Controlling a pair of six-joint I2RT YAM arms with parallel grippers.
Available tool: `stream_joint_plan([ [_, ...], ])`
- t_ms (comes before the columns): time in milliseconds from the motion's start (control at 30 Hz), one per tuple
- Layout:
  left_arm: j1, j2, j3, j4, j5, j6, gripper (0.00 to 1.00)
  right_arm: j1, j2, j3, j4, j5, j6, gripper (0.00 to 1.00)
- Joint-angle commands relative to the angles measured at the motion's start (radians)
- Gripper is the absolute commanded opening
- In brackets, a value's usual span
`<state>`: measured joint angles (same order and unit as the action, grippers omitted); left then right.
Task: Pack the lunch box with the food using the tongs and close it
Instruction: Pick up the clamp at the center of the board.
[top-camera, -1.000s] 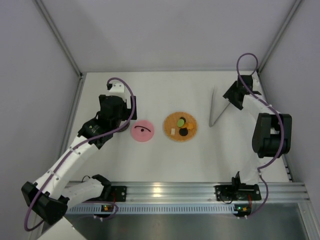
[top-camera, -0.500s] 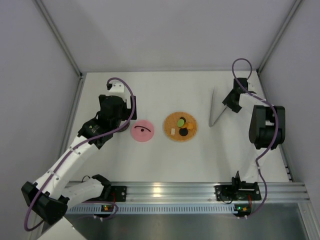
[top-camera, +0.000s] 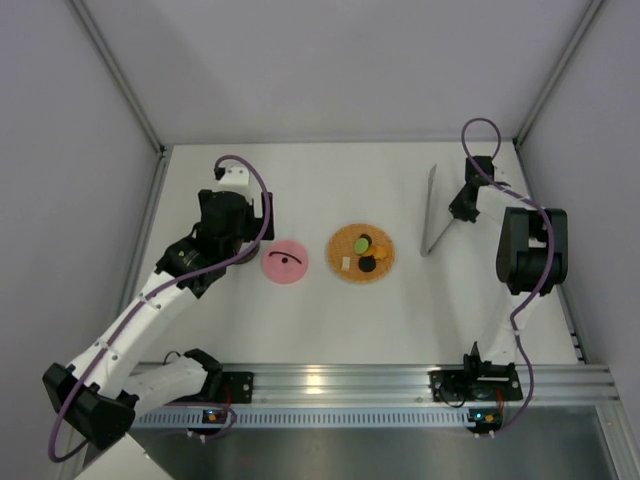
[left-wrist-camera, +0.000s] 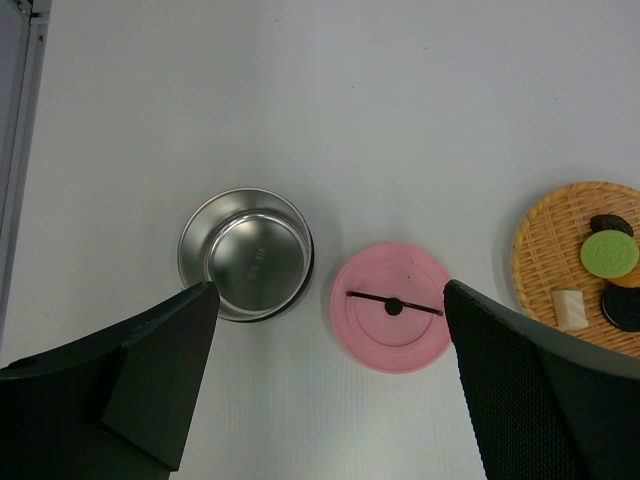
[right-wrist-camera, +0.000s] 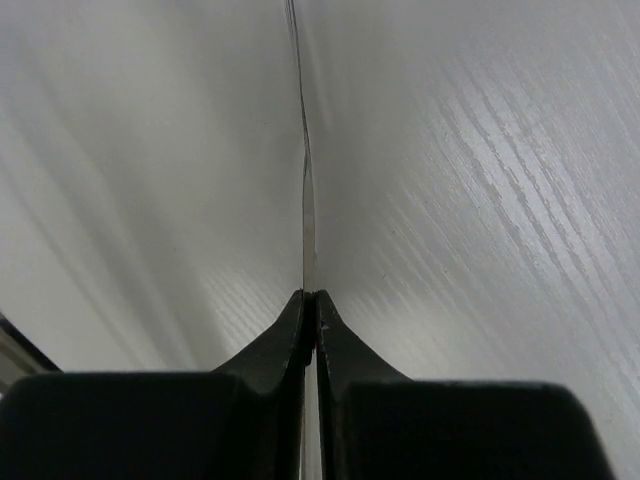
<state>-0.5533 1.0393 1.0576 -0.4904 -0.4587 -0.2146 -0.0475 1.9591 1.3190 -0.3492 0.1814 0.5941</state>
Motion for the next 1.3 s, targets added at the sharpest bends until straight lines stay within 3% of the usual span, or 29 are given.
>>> stream_joint_plan([
  [0,-0.003,-0.004,0.012,0.019,0.029,-0.011,0.99,0.008,-0.054,0.020,-0.002,-0.022,-0.004,0.00],
  [133,-0.003,-0.002,0.012,0.032,0.123,-0.022,0.99,0.040,-0.158,0.010,0.012,-0.103,0.016,0.00],
  [467,-0.002,-0.012,0.062,0.079,0.535,-0.104,0.99,0.172,-0.457,-0.156,0.243,-0.587,0.110,0.00],
  [633,-0.002,-0.021,0.018,0.205,0.751,-0.222,0.99,0.247,-0.620,-0.242,0.288,-0.666,0.139,0.00],
  [867,-0.002,-0.018,-0.128,0.574,0.980,-0.403,0.99,0.261,-0.733,-0.297,0.316,-0.758,0.188,0.00],
  [1133,-0.007,0.053,-0.264,1.028,1.080,-0.629,0.99,0.302,-0.787,-0.308,0.383,-0.800,0.277,0.00],
  [1267,-0.034,0.074,-0.248,1.069,1.085,-0.632,0.99,0.328,-0.798,-0.317,0.440,-0.797,0.328,0.00],
])
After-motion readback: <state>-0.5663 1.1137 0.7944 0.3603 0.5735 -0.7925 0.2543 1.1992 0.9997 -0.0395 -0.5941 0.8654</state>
